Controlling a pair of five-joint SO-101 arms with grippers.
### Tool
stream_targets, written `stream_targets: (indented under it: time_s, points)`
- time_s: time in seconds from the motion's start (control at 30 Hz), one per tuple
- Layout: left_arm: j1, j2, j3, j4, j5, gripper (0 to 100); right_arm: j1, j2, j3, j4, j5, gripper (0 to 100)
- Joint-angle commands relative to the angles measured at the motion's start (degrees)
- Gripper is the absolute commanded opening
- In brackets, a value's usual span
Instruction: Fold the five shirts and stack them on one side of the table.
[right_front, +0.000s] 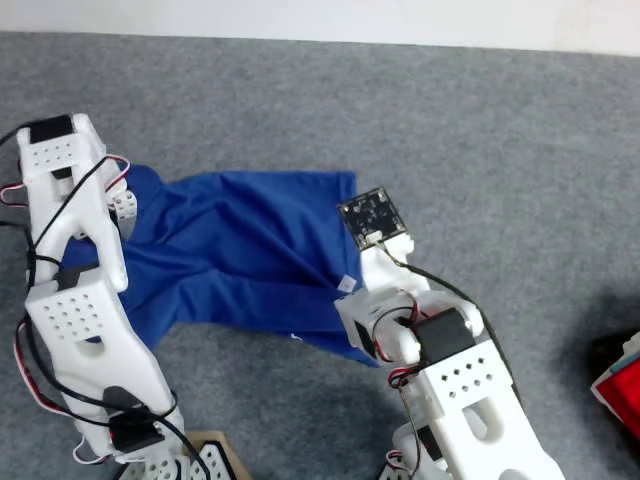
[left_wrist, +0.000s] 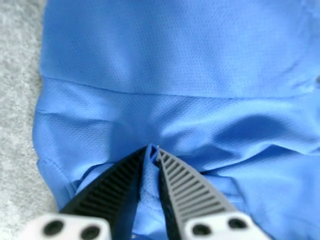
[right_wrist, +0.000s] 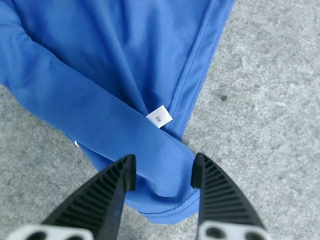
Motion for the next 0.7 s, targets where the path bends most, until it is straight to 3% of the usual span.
stream_targets:
  time_s: [0.0, 0.23, 0.43, 0.67]
  points:
    - [1.19, -4.09, -1.89, 0.53, 0.44, 1, 0.75, -0.84, -0.31, -0.57, 0.0, 19.0]
    - [0.92, -4.18, -5.23, 1.14, 0.26, 1, 0.57, -0.84, -0.22, -0.48, 0.0, 18.8]
    - [0.92, -9.01, -8.4, 5.45, 0.44, 1, 0.48, -0.31, 0.13, -0.92, -4.31, 9.9]
    - [1.71, -19.91, -3.56, 5.45, 0.35, 1, 0.75, -0.31, 7.87, -2.77, -4.75, 22.8]
